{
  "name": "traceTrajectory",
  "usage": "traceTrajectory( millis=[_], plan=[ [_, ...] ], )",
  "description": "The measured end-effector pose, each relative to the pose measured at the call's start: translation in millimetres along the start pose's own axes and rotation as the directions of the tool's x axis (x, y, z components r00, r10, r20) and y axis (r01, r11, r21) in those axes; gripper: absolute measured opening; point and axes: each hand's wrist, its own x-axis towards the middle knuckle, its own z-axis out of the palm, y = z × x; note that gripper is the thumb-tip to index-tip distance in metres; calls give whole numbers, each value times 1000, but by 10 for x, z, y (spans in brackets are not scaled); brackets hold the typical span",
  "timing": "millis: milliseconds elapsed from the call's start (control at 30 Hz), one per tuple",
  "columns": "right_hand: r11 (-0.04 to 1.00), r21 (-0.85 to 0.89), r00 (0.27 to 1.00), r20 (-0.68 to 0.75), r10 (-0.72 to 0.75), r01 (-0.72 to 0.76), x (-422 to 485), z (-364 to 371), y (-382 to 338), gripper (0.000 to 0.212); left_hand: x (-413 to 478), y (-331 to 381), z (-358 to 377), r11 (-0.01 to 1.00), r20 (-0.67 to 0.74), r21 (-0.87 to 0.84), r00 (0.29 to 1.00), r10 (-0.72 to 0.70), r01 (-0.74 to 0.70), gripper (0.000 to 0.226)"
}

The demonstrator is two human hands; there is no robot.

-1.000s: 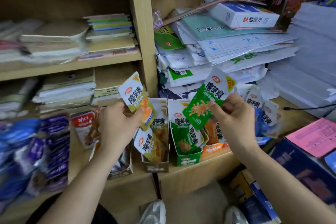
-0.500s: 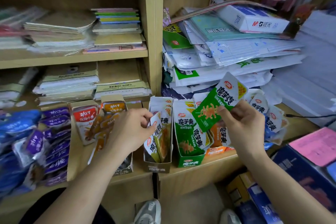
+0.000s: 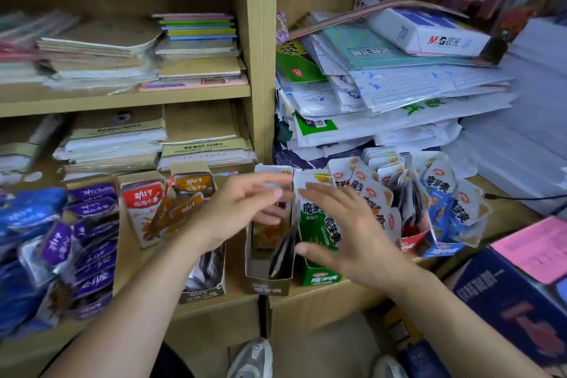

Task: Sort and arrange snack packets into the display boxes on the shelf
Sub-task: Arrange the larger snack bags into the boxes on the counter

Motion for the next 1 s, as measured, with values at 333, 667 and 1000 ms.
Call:
traceTrajectory(
  millis=[333, 667, 1000],
  plan=[
    [998, -34, 997, 67, -43, 45, 79, 138, 29, 51, 197, -295, -163, 531, -69, 844, 964, 256, -80, 40],
    [998, 32, 997, -51, 62, -60, 102, 208, 55, 42, 124, -259, -345, 747, 146, 626, 975, 169, -224, 8],
    [998, -59, 997, 80, -18, 23, 150, 192, 99, 41, 199, -226, -231, 572, 2, 806, 966, 259, -155, 80]
  ],
)
